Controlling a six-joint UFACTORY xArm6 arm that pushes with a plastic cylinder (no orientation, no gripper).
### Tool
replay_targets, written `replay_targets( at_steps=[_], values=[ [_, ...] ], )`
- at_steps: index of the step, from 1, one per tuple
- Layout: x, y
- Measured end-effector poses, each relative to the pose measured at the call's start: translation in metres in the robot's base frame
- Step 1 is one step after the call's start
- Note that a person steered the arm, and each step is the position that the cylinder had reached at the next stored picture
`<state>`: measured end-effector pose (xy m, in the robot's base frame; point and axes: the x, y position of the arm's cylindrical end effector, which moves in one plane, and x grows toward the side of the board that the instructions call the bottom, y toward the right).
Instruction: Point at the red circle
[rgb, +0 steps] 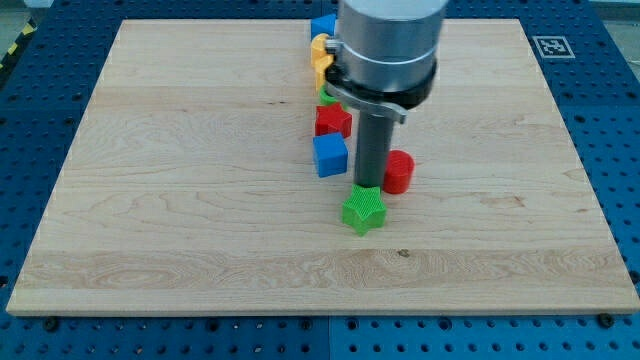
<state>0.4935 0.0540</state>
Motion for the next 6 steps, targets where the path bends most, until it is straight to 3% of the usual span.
replay_targets(
  at_steps=[1,3,5,6],
  values=[
    [0.006,0.003],
    [0.02,0.074],
    [0.015,0.068],
    [0.045,0.067]
  ],
)
